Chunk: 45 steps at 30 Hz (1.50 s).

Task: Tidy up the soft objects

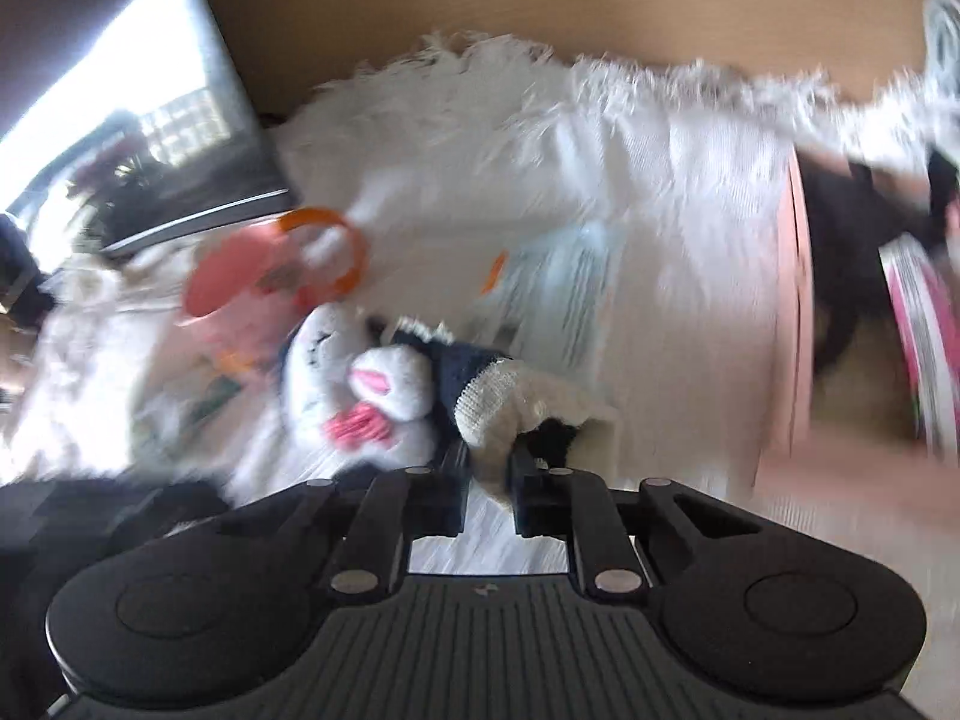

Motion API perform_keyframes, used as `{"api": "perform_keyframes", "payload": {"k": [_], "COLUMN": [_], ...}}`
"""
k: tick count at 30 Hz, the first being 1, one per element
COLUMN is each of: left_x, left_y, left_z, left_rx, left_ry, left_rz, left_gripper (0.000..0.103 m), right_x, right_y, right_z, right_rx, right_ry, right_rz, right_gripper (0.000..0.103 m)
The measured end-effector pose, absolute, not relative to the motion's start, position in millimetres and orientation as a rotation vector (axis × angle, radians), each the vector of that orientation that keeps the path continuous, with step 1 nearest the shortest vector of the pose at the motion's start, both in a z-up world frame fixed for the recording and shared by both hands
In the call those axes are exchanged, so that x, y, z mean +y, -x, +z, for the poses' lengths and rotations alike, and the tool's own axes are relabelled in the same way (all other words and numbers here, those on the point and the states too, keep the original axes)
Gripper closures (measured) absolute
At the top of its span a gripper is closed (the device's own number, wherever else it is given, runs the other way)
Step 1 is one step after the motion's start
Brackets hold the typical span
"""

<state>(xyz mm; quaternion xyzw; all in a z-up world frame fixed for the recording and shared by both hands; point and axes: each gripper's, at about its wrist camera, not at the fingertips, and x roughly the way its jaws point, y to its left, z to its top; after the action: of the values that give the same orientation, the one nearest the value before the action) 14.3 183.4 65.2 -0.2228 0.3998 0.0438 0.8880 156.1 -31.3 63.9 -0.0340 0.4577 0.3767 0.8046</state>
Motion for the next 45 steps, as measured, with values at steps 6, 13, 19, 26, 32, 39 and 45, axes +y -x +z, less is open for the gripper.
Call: {"api": "perform_keyframes", "payload": {"k": [6, 13, 19, 26, 32, 39, 45], "left_x": [172.0, 148.6, 145.1, 152.5, 161.5, 157.7, 139.6], "left_y": [-44.0, -66.8, -52.5, -20.9, -5.3, -8.1, -23.3], "left_z": [66.6, 79.2, 73.7, 69.3, 63.8, 64.2, 60.0], "left_rx": [0.817, 0.777, 0.818, 0.857, 0.881, 0.894, 0.923], "left_ry": [0.481, 0.421, 0.374, 0.369, 0.400, 0.395, 0.386], "left_rz": [0.066, 0.027, 0.031, 0.033, 0.046, 0.026, 0.000], "left_gripper": [0.078, 0.078, 0.078, 0.078, 0.078, 0.078, 0.078], "right_x": [-63.5, -70.6, -13.1, 64.7, 85.8, 59.9, 4.5], "right_y": [-111.2, -79.1, -143.7, -242.0, -250.8, -219.6, -181.8], "right_z": [63.7, 113.1, 109.8, 45.0, 21.8, 69.3, 129.5], "right_rx": [1.174, 0.836, 0.723, 1.005, 1.051, 0.860, 0.664], "right_ry": [-0.068, 0.190, 0.230, 0.178, 0.236, 0.192, 0.135], "right_rz": [0.955, 0.914, 0.756, 0.599, 0.491, 0.539, 0.556], "right_gripper": [0.091, 0.024, 0.023, 0.023, 0.024, 0.030, 0.030]}}
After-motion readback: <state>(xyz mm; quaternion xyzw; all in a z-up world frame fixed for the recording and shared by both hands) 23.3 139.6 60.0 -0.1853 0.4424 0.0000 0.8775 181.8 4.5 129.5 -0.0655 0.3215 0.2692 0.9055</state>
